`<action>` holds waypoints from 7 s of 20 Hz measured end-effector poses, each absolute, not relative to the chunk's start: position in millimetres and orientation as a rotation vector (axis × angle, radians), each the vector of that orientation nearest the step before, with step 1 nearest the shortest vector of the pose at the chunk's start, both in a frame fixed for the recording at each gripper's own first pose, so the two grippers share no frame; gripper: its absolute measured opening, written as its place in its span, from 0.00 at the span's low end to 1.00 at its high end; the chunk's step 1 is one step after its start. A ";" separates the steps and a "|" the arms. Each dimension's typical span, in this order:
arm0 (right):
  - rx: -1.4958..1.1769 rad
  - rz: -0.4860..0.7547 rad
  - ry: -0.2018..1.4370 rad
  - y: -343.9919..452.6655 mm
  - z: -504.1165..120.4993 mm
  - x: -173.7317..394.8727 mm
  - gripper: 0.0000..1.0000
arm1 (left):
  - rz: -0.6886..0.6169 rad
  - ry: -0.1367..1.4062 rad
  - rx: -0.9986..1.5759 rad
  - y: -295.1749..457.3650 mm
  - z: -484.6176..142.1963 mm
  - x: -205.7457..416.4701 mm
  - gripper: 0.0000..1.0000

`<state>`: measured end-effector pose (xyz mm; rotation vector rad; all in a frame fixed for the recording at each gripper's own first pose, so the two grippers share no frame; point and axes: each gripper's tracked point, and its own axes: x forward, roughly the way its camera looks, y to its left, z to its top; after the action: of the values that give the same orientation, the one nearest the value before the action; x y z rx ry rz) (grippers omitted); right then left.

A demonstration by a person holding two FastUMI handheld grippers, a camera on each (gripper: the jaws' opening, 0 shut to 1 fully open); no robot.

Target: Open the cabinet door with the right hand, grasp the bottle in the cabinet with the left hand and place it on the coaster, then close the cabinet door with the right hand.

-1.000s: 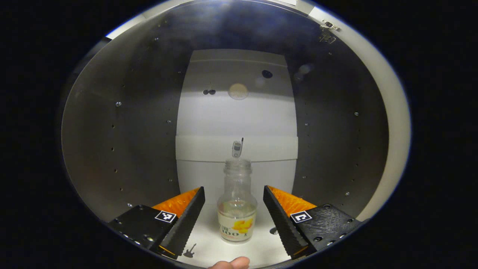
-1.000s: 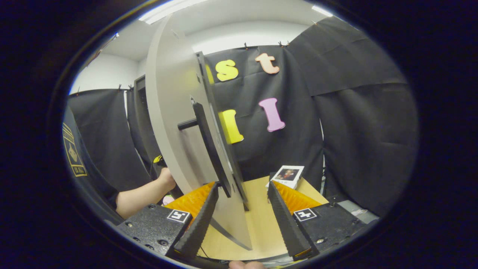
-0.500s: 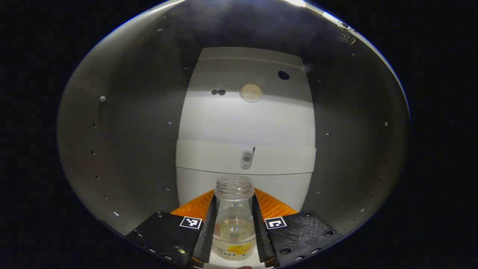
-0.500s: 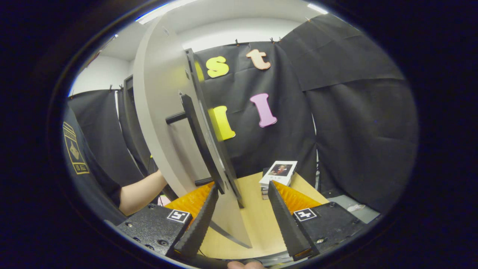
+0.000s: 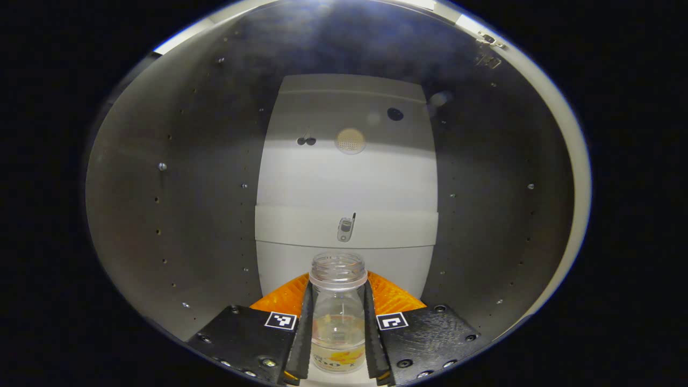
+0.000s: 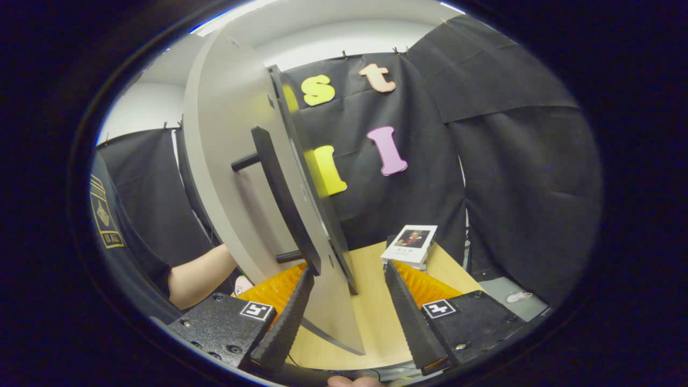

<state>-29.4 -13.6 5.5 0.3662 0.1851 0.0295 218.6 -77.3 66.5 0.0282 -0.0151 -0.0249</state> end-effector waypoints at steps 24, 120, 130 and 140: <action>0.351 -0.335 0.532 -140.1 -205.1 -41.4 0.90 | 0.266 -0.046 0.202 124.0 34.6 -121.7 0.40; 0.160 0.856 0.296 72.0 47.5 -2.9 0.91 | 0.023 0.186 -0.031 -7.6 6.7 -115.0 0.96; 0.088 0.951 0.288 163.3 44.2 27.2 0.91 | 0.163 0.161 -0.083 91.0 4.6 -123.7 0.95; 0.107 1.006 0.319 208.4 39.1 54.6 1.00 | 0.294 0.188 -0.121 163.4 -18.5 -144.8 0.95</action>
<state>54.6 208.4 39.1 0.1069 0.3193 1.0055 -144.8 163.4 -18.5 -0.1214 0.1882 0.2943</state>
